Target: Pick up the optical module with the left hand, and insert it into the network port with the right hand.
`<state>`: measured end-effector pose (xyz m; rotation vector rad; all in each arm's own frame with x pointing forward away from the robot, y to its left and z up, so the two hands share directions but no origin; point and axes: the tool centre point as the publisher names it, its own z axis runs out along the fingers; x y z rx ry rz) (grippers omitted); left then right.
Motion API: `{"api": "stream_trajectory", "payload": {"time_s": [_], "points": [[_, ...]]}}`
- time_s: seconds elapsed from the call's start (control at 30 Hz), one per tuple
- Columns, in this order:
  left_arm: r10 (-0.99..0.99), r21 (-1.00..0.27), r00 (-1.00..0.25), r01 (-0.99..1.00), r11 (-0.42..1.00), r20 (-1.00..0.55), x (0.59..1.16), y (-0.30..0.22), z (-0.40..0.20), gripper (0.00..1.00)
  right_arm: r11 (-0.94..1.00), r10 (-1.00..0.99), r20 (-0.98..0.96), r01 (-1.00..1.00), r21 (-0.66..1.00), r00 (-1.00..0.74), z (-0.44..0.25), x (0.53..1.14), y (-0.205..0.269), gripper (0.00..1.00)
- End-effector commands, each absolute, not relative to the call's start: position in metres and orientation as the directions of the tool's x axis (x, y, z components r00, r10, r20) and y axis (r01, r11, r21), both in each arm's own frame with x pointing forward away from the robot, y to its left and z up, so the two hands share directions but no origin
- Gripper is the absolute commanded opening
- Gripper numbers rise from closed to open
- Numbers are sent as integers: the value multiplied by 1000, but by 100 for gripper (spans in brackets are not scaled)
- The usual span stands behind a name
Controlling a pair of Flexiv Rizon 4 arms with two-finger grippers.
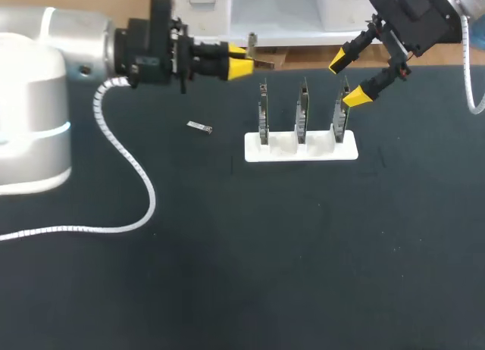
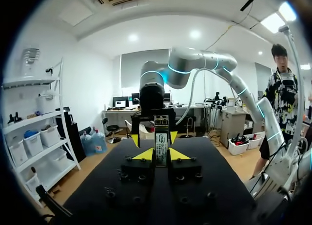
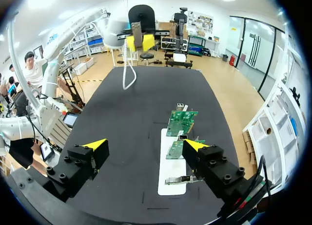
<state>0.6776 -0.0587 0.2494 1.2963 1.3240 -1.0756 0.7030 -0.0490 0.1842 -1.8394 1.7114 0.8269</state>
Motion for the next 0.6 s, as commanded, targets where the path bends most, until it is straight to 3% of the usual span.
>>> {"api": "stream_trajectory", "payload": {"time_s": [0.03,0.6], "points": [[157,7,2,1000,30,-988,687,-83,241,0,-92,-696,-717,-995,47,31,184,703,-49,100],[63,-44,-44,999,1,-997,679,-125,222,0,-92,-696,-717,-995,47,31,184,703,-49,100]]}}
